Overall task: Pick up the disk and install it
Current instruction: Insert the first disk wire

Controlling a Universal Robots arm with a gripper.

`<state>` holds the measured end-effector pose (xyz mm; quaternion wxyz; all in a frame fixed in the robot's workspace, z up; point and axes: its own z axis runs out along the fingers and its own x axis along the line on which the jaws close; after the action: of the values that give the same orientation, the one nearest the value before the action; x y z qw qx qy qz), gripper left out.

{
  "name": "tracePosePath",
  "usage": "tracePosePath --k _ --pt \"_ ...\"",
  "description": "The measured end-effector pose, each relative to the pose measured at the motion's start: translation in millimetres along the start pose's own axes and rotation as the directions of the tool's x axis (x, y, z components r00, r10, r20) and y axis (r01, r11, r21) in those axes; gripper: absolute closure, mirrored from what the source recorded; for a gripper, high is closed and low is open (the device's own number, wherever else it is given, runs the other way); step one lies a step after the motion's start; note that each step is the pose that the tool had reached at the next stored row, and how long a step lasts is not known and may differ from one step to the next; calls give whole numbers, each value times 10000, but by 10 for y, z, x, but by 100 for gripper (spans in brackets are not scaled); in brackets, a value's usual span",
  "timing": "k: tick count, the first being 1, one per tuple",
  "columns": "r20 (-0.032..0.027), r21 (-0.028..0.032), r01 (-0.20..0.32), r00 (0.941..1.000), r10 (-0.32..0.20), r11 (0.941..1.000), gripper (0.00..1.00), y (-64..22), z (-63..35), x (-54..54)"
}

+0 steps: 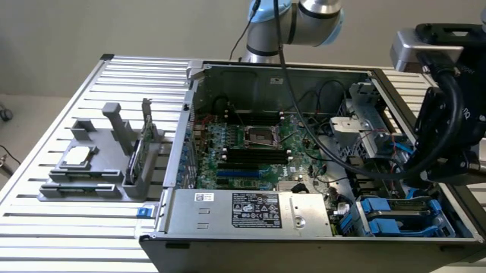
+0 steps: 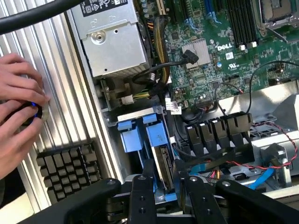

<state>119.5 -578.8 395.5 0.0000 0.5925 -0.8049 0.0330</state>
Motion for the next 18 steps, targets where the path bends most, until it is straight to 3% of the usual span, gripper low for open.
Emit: tracePosePath --k 5,9,13,18 --pt "-51 -33 -902 9959 902 9959 69 1 9 -1" --pt "-93 -56 -1629 9866 1628 9866 69 1 17 -1" --pt "-135 -76 -2333 9723 2332 9724 69 1 26 -1" --pt "-191 -97 -3206 9471 3204 9472 69 2 36 -2"
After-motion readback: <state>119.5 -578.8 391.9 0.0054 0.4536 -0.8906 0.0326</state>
